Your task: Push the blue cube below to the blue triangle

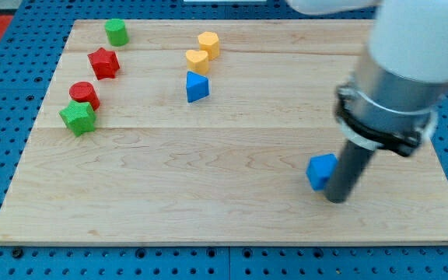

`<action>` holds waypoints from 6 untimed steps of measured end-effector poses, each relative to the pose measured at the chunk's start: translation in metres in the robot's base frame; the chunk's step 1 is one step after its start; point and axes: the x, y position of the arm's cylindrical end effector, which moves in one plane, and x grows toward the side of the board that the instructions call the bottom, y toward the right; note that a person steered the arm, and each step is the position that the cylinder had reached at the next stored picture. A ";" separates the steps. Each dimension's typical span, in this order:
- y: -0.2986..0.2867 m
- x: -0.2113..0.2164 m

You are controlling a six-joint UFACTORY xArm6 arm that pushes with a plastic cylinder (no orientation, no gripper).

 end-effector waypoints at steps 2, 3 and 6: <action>0.004 -0.054; 0.018 -0.068; -0.035 -0.083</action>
